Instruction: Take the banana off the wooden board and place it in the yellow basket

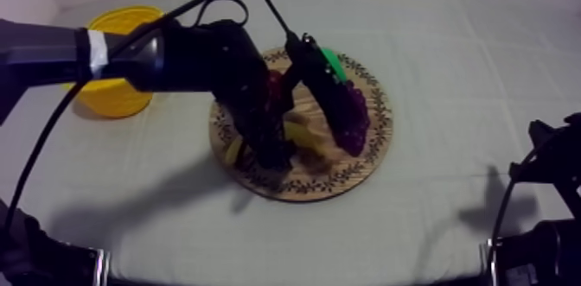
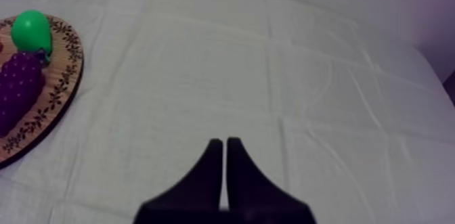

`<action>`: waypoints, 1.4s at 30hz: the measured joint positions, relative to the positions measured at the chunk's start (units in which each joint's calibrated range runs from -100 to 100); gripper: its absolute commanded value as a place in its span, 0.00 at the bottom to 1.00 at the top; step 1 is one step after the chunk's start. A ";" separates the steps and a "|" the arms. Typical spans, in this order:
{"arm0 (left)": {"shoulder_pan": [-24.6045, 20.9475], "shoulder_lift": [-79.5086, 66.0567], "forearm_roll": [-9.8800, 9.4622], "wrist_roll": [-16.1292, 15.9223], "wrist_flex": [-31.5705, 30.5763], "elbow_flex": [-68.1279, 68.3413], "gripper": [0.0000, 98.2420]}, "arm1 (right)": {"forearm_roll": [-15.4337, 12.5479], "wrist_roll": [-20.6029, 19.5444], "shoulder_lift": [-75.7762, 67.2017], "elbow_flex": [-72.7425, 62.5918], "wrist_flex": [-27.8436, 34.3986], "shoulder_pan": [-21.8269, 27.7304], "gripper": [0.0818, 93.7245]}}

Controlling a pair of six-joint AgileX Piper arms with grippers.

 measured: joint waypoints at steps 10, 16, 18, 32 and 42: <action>0.65 4.14 -1.39 2.66 3.34 -3.71 0.44 | 0.00 0.00 0.00 0.00 0.00 0.00 0.00; 1.45 5.04 -2.88 5.62 3.88 -3.85 0.35 | 0.00 0.00 0.00 0.00 0.00 0.00 0.00; 1.54 4.97 -3.15 6.17 4.10 -3.85 0.34 | 0.00 0.00 0.00 0.00 0.00 0.00 0.00; 0.26 -5.46 -8.68 6.84 16.35 -9.31 0.31 | 0.00 0.00 0.00 0.00 0.00 0.00 0.00; -6.88 -15.79 -13.56 3.55 21.09 -15.71 0.31 | 0.00 0.00 0.00 0.00 0.00 0.00 0.00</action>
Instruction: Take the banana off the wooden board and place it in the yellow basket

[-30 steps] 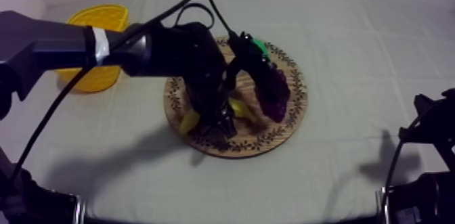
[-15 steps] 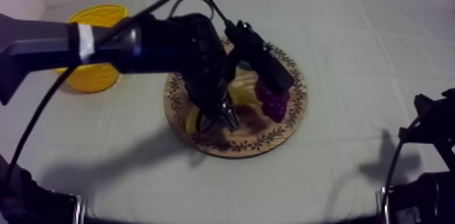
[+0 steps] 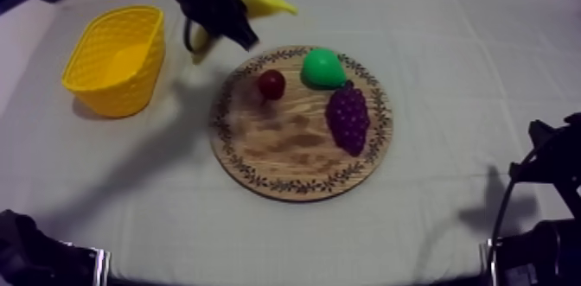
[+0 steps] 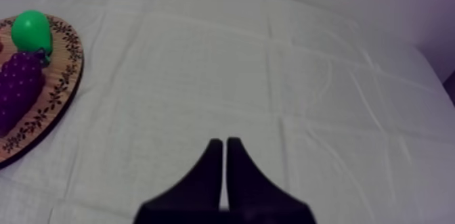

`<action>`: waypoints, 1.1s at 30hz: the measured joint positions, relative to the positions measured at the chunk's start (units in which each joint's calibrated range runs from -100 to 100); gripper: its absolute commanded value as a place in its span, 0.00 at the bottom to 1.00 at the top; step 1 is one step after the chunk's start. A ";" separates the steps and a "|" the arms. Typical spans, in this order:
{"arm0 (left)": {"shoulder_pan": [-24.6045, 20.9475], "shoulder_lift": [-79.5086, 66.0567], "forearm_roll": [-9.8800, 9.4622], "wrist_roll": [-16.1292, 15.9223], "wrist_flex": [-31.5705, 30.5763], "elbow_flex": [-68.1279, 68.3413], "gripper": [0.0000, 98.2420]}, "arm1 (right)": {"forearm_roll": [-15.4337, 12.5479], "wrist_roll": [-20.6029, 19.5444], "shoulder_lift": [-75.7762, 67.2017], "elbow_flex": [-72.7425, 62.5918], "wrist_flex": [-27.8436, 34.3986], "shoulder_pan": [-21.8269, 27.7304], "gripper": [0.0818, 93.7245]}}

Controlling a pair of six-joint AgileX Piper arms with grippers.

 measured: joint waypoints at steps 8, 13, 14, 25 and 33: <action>-8.48 -2.77 -1.12 -2.14 -1.36 -1.01 0.31 | 0.00 0.00 0.00 0.00 0.00 0.00 0.00; -13.37 -3.43 -1.25 -2.58 -3.54 0.67 0.31 | 0.00 0.00 0.00 0.00 0.00 0.00 0.00; -14.37 -3.50 -1.25 -2.58 -4.10 1.19 0.31 | 0.00 0.00 0.00 0.00 0.00 0.00 0.00; -22.52 -3.77 -1.20 -0.56 -10.98 10.93 0.31 | 0.00 -0.02 0.00 0.00 0.00 0.00 0.00; -23.85 -2.79 -1.05 2.43 -16.25 19.60 0.31 | 0.00 -0.02 0.00 0.00 -0.02 0.00 0.00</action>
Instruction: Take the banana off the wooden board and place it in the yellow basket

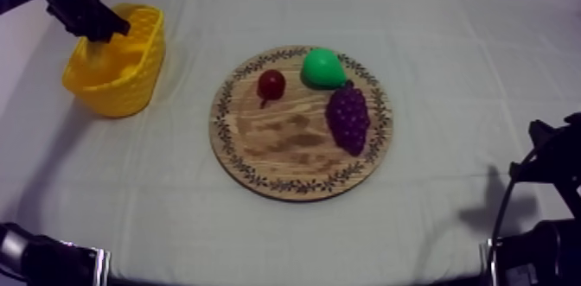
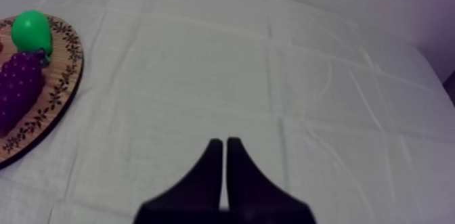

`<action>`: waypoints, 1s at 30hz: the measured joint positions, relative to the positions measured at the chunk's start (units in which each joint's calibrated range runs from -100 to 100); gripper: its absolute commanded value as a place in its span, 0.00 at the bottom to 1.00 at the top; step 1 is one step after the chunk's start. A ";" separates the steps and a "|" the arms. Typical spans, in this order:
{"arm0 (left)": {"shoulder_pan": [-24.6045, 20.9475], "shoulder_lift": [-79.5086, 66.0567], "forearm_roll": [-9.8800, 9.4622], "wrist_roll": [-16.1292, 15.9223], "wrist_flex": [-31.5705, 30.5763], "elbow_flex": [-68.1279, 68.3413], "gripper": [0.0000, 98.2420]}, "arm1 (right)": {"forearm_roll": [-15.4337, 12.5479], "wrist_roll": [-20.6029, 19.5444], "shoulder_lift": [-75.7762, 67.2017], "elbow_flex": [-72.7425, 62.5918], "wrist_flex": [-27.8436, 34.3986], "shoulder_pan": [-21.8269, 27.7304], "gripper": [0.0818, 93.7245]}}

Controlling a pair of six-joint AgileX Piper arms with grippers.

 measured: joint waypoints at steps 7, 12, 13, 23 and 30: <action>-0.51 2.41 1.02 1.66 -4.30 3.72 0.31 | 0.00 0.00 0.00 0.00 0.00 0.00 0.00; -1.11 5.18 2.03 2.27 -4.82 1.54 0.34 | 0.00 0.00 0.00 0.00 0.00 0.00 0.00; -1.35 5.98 2.43 2.06 -5.05 0.74 0.35 | 0.00 0.00 0.00 0.00 0.00 0.00 0.00; -2.79 8.70 7.16 -2.49 -7.32 -2.41 0.67 | 0.00 0.03 0.00 0.00 0.00 0.00 0.00; -3.02 6.57 9.86 -5.71 -10.67 -0.48 0.52 | 0.00 0.03 0.00 0.00 0.00 0.00 0.00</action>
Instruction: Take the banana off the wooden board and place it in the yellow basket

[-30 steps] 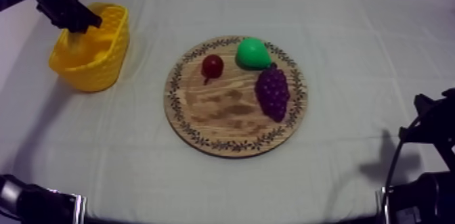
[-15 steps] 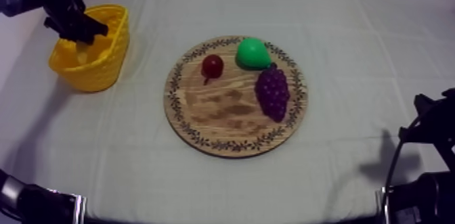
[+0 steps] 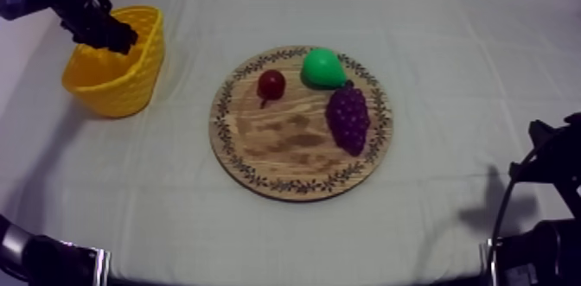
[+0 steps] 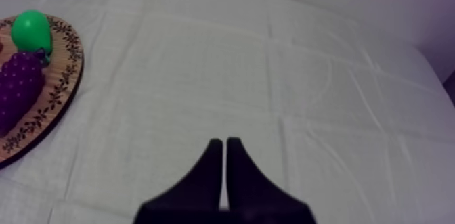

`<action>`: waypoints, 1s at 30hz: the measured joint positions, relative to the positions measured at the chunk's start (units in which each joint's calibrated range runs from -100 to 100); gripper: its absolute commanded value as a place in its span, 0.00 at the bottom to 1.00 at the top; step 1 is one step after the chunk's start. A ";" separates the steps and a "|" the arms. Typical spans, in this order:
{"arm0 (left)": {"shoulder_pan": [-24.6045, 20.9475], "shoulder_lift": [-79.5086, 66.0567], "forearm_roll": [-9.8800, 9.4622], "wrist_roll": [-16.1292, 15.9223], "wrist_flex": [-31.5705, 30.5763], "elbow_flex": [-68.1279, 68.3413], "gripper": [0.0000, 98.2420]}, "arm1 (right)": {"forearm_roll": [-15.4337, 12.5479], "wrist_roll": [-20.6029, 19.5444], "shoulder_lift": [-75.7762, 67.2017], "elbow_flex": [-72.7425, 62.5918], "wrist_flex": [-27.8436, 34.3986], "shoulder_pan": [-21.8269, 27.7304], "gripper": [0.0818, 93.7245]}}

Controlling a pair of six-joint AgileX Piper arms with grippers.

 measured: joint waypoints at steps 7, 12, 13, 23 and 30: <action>0.94 -6.99 1.27 -0.75 -8.37 8.80 0.19 | 0.00 0.00 0.00 0.00 0.00 0.00 0.00; 2.08 -14.57 1.44 -0.27 -14.89 17.93 0.05 | 0.00 0.00 0.00 0.00 0.00 0.00 0.00; 2.35 -16.33 1.44 -0.03 -16.19 19.80 0.04 | 0.00 0.00 0.00 0.00 0.00 0.00 0.00; 4.61 -36.89 1.67 4.54 -28.06 38.77 0.00 | 0.00 0.00 0.00 0.00 0.00 0.00 0.00; 3.81 -52.40 1.49 7.95 -33.42 52.62 0.00 | 0.00 0.00 0.00 0.00 0.00 0.00 0.00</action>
